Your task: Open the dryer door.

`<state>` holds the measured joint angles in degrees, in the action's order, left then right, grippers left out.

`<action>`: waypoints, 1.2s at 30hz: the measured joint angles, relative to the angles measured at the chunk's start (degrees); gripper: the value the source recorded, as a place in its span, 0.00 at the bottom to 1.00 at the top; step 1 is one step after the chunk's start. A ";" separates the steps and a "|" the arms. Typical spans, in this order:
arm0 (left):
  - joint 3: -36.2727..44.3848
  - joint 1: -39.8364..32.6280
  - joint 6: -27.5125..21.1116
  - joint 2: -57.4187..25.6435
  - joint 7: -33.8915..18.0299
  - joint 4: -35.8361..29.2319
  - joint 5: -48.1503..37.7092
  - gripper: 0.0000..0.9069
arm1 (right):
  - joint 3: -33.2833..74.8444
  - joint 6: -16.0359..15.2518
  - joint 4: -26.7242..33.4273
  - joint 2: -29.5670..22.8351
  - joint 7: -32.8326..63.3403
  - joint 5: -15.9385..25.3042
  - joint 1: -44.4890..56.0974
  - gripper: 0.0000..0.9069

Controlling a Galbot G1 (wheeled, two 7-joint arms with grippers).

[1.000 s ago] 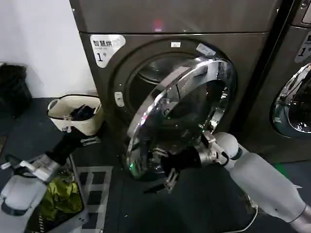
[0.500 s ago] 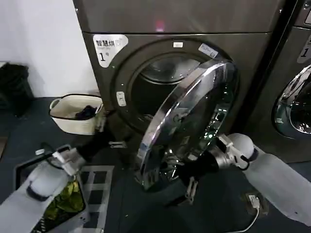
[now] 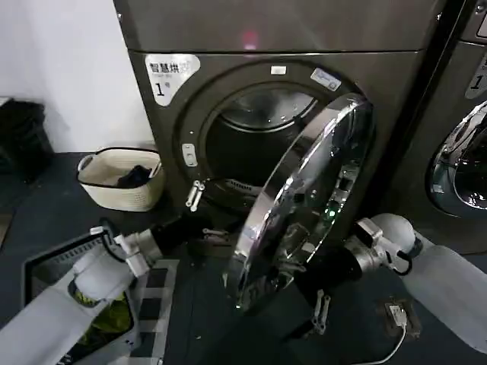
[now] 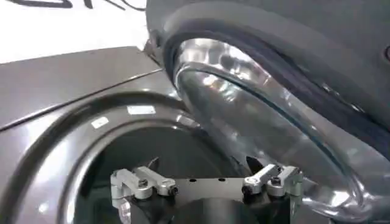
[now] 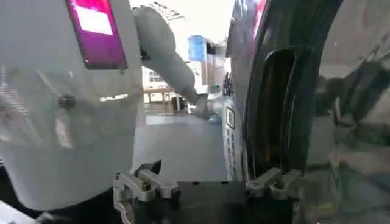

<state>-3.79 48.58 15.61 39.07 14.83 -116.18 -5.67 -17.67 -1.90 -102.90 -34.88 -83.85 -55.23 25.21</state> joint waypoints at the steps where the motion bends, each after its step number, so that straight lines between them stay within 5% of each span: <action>1: 0.53 -0.38 -0.01 -0.12 0.04 -0.09 0.05 1.00 | -0.16 0.18 -0.42 0.42 0.00 -0.21 0.01 1.00; 10: 4.55 -3.16 0.02 -0.33 0.04 -0.98 0.44 1.00 | -1.51 4.14 -1.62 4.03 0.02 -2.73 0.45 1.00; 14: 6.47 -4.65 -0.08 -0.06 -0.06 -1.17 0.67 1.00 | -0.03 6.96 -0.69 5.41 0.11 0.54 1.66 1.00; 27: 14.09 -11.35 -0.44 2.29 -0.13 -0.76 0.00 1.00 | 17.71 11.01 5.11 12.70 0.14 0.30 14.56 1.00; 36: 21.74 -16.85 -0.44 5.74 -0.16 -0.83 0.23 1.00 | 26.80 19.53 18.27 19.44 0.13 3.39 21.39 1.00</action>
<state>17.95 31.73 15.16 44.81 14.68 -117.01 -5.44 9.13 17.63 -84.63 -15.44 -83.72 -51.83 46.60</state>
